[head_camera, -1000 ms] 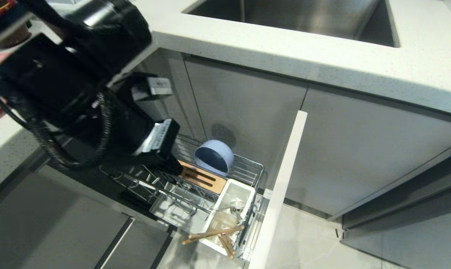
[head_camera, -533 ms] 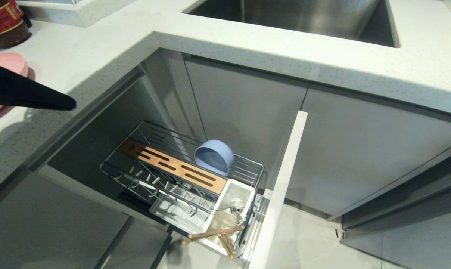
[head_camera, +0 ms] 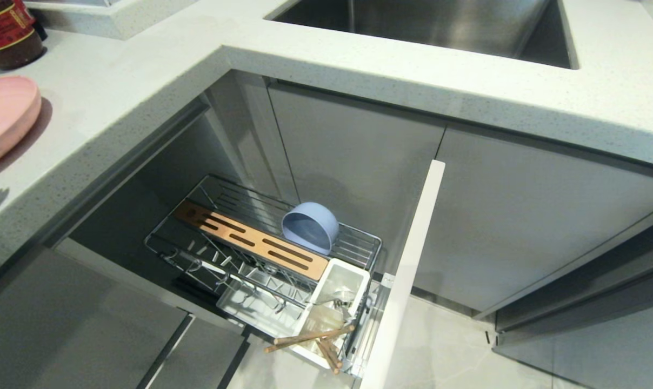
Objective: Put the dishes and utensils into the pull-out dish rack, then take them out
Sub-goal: Pick up the plate and place it in the cupboard
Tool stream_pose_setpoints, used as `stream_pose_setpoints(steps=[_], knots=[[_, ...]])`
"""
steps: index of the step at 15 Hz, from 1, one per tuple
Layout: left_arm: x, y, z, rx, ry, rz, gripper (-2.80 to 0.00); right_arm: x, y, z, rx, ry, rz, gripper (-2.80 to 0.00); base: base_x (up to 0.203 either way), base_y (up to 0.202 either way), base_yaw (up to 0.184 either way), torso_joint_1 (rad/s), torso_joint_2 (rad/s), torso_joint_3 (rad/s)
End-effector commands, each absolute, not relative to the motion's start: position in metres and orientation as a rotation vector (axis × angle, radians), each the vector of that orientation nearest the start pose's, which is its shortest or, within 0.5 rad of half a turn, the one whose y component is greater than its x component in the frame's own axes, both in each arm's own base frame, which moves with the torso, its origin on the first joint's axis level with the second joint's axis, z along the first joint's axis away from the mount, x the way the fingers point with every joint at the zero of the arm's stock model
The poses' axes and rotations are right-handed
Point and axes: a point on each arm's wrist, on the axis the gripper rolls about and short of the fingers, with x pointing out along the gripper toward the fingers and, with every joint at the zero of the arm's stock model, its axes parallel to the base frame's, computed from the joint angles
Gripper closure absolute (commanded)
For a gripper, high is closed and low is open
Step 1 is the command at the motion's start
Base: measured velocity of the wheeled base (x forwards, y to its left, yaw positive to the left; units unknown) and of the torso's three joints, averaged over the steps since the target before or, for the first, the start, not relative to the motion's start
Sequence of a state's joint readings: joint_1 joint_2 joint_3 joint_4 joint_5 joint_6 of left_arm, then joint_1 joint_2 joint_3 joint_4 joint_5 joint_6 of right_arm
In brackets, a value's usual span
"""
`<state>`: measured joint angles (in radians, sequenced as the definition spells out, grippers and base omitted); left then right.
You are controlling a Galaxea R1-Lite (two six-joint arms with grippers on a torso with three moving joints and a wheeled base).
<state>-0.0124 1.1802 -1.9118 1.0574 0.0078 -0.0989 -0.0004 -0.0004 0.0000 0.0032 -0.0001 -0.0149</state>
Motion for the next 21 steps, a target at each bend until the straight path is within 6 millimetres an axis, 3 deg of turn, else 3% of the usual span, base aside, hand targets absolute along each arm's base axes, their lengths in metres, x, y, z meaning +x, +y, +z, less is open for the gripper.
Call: stream_pose_setpoints(steps=[1, 3, 6, 7, 13, 21], knots=[[0.064, 0.004, 0.418, -0.092, 0.278, 0.117, 0.00, -0.023, 0.000, 0.075, -0.015, 0.003, 0.000, 0.00, 0.000, 0.000, 0.000, 0.000, 0.00, 0.000], [0.088, 0.007, 0.416, -0.076, 0.245, 0.240, 0.00, -0.023, 0.000, 0.075, -0.015, 0.003, 0.000, 0.00, 0.000, 0.000, 0.000, 0.000, 0.00, 0.000], [0.114, 0.007, 0.410, -0.072, 0.288, 0.263, 0.00, -0.023, 0.000, 0.075, -0.015, 0.003, 0.000, 0.00, 0.000, 0.000, 0.000, 0.000, 0.00, 0.000], [0.120, 0.007, 0.408, -0.069, 0.303, 0.266, -2.80, -0.023, 0.000, 0.075, -0.015, 0.003, 0.000, 0.00, 0.000, 0.000, 0.000, 0.000, 0.00, 0.000], [0.146, 0.001, 0.403, -0.092, 0.341, 0.237, -2.80, -0.023, 0.000, 0.075, -0.015, 0.003, 0.000, 0.00, 0.000, 0.000, 0.000, 0.000, 0.00, 0.000], [0.190, 0.001, 0.393, -0.115, 0.351, 0.327, -2.80, -0.023, 0.000, 0.075, -0.015, 0.003, -0.001, 0.00, 0.000, 0.000, 0.000, 0.000, 0.00, 0.000]])
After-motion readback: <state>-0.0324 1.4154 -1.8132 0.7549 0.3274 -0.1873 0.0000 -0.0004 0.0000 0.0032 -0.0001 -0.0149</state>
